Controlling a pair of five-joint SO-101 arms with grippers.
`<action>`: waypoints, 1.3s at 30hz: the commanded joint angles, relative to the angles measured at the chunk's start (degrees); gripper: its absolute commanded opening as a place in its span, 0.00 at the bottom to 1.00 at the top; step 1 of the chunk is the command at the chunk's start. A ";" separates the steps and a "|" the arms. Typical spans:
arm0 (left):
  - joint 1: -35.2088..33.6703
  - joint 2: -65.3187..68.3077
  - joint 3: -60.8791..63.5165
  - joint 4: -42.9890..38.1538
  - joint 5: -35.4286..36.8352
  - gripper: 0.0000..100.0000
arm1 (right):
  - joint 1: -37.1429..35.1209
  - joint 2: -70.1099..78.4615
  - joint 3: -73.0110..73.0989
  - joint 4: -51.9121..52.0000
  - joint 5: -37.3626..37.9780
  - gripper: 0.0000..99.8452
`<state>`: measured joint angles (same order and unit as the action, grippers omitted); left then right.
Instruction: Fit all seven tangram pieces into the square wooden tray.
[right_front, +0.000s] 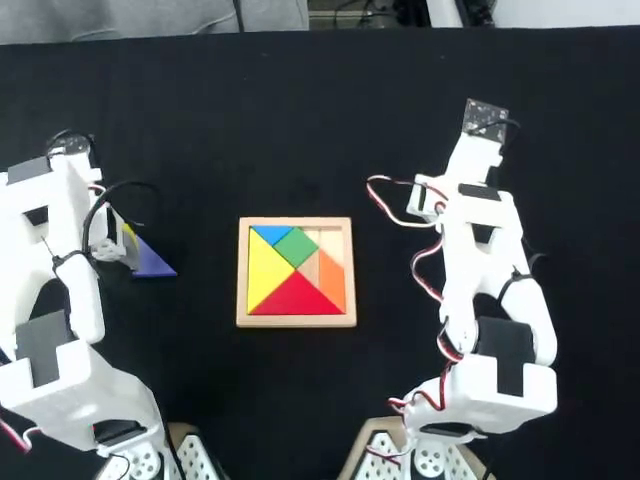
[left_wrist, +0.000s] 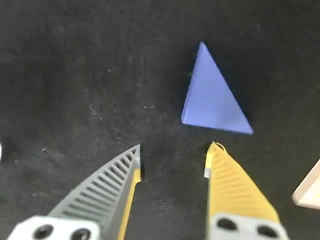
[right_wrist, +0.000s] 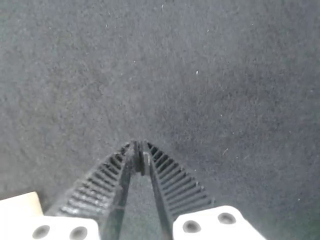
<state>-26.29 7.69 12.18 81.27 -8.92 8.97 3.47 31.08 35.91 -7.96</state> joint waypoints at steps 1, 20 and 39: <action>0.40 0.18 -0.31 -0.88 7.47 0.21 | -0.70 -3.30 -0.66 -0.97 -0.18 0.01; -1.63 4.92 -1.01 -16.26 6.15 0.21 | -0.79 -3.30 -0.66 -0.97 -0.18 0.01; 11.03 21.54 -20.00 -3.16 6.51 0.21 | -0.79 -3.30 -0.75 -0.97 -0.18 0.01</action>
<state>-22.95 29.67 -5.14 76.09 -2.15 8.97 3.47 31.08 35.91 -7.96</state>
